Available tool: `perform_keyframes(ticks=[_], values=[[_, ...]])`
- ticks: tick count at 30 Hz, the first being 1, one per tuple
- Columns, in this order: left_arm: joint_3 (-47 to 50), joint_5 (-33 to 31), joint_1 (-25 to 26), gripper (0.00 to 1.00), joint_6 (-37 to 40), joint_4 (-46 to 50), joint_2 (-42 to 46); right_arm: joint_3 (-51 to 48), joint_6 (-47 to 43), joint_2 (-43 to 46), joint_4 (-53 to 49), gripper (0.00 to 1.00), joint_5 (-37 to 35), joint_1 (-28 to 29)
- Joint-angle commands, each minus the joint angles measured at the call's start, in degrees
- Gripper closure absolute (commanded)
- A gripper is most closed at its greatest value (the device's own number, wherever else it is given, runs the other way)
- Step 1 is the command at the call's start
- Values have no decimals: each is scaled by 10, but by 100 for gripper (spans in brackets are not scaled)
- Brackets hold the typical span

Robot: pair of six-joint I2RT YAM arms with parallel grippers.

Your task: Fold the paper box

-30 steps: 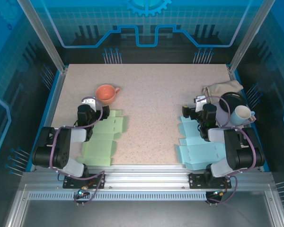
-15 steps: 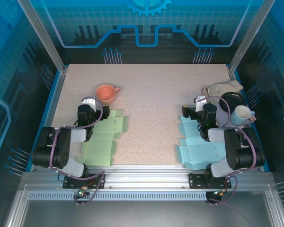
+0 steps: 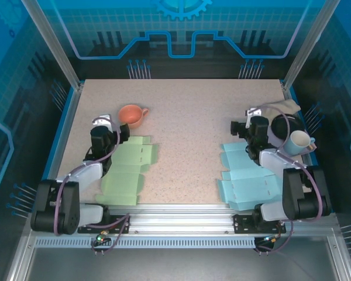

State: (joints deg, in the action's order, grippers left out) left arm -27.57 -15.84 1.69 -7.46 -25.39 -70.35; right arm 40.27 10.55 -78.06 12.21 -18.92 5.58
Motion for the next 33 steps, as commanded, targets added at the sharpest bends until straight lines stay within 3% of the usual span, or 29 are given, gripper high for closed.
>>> perform_keyframes(ticks=[1, 5, 10, 13, 19, 27, 33], values=[[-44, -50, 9, 1, -75, 122, 33, 93, 146, 14, -264, 0, -70, 7], [-94, -32, 31, 1, -144, 234, 71, 162, 258, 5, -463, 0, -68, 32], [-114, -36, 127, 1, -206, 327, 107, 105, 318, 66, -477, 0, -78, 127], [-110, -54, 206, 1, -221, 334, 106, 34, 357, 98, -455, 0, -59, 167], [-107, -74, 301, 1, -236, 314, 77, -42, 371, 105, -410, 0, -32, 199], [-70, -87, 343, 1, -254, 291, 92, -94, 366, 66, -307, 0, 38, 206], [-49, -93, 348, 1, -260, 269, 95, -101, 360, -6, -166, 0, 123, 213]])
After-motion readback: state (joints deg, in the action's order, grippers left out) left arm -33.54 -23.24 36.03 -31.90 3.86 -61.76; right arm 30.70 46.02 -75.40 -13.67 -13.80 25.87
